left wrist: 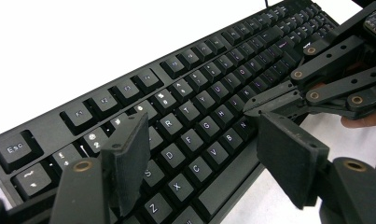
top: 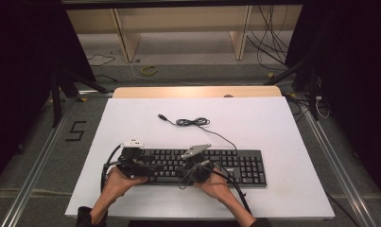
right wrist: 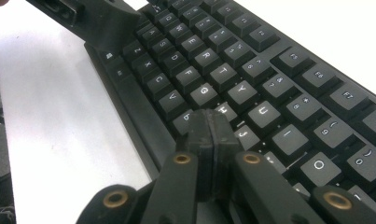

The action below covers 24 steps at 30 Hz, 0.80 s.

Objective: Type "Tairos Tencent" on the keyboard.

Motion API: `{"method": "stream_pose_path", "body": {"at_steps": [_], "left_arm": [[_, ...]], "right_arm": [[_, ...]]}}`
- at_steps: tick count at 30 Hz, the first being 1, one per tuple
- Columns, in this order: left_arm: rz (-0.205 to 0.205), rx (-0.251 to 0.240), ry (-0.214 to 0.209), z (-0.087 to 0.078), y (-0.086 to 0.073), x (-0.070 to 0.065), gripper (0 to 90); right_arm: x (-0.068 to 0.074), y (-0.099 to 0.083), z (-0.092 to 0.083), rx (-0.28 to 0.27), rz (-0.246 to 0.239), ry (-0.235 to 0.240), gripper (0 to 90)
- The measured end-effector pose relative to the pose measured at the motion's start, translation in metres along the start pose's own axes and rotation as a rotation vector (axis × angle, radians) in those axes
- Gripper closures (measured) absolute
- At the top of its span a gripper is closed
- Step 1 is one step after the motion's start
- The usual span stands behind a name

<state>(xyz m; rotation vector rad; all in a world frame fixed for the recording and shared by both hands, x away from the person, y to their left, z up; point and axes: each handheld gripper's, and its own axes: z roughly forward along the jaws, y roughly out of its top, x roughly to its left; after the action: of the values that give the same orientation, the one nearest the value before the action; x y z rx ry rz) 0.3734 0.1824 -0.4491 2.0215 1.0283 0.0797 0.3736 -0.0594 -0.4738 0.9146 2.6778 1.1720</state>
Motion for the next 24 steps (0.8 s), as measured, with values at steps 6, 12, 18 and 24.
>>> {"method": "stream_pose_path", "body": {"at_steps": [6, 12, 18, 24], "left_arm": [[0.0, -0.003, 0.001, -0.0004, 0.0001, 0.0, 33.9], [-0.001, -0.001, 0.0, -0.0002, 0.0001, 0.0, 33.9], [-0.002, -0.003, 0.0, -0.0009, 0.0004, 0.0001, 33.9], [-0.004, -0.001, 0.001, -0.0005, 0.0002, 0.0004, 34.0]], "right_arm": [[-0.0002, 0.0001, 0.0002, -0.001, 0.0, -0.003, 90.0], [-0.0004, 0.0001, 0.0007, -0.002, -0.002, -0.004, 90.0], [-0.0001, -0.0003, 0.0026, 0.009, 0.002, -0.007, 90.0], [0.0003, -0.0015, 0.0062, 0.017, -0.01, -0.012, 90.0]]}}
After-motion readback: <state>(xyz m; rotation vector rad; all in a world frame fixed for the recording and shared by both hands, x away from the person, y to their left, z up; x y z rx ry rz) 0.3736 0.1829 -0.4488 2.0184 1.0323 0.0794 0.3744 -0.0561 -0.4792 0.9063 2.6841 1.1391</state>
